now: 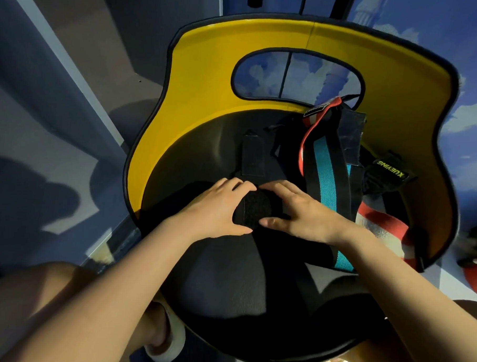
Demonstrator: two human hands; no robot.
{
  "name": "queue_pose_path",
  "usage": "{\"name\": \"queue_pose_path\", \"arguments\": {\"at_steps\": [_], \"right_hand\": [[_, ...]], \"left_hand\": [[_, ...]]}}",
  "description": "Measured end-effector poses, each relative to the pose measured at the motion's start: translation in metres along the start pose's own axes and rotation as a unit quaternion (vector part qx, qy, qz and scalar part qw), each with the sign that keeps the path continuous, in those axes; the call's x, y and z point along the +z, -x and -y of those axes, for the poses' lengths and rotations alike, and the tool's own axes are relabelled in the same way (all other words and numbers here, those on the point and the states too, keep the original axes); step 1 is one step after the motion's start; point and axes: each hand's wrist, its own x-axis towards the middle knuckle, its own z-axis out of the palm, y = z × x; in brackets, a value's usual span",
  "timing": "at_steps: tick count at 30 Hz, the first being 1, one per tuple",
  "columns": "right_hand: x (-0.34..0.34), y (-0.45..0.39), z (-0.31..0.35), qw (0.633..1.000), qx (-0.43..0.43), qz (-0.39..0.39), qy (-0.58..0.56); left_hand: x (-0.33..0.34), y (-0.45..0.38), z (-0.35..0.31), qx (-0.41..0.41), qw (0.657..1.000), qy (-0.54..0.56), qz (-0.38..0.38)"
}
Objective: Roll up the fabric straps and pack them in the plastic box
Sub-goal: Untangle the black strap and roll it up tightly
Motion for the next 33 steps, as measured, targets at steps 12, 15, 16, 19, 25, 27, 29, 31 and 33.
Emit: {"name": "queue_pose_path", "arguments": {"at_steps": [12, 15, 16, 19, 25, 27, 29, 31, 33], "right_hand": [[0.008, 0.012, -0.006, 0.999, -0.035, -0.036, -0.007], [0.007, 0.013, -0.008, 0.998, -0.010, -0.047, -0.027], [0.008, 0.014, -0.009, 0.998, 0.003, -0.051, -0.039], [0.019, 0.017, -0.009, 0.990, 0.045, -0.043, -0.125], [0.045, 0.020, -0.008, 0.939, 0.070, -0.032, -0.334], [0.049, 0.020, -0.009, 0.933, 0.065, -0.038, -0.352], [0.051, 0.019, -0.008, 0.941, 0.054, -0.049, -0.332], [0.049, 0.017, -0.008, 0.953, 0.049, -0.071, -0.291], [0.042, 0.015, -0.008, 0.963, 0.049, -0.086, -0.251]], "left_hand": [[0.000, 0.005, 0.000, -0.014, 0.998, 0.050, 0.031], [0.012, 0.009, -0.006, -0.034, 0.991, 0.133, -0.013], [0.018, 0.011, -0.008, -0.047, 0.984, 0.173, -0.024], [0.033, 0.014, -0.015, -0.080, 0.949, 0.301, -0.043], [0.046, 0.012, -0.024, -0.126, 0.893, 0.421, -0.098], [0.048, 0.012, -0.025, -0.126, 0.884, 0.436, -0.109], [0.048, 0.012, -0.024, -0.123, 0.885, 0.438, -0.102], [0.045, 0.010, -0.021, -0.118, 0.890, 0.433, -0.084], [0.040, 0.009, -0.016, -0.110, 0.895, 0.427, -0.066]]}}
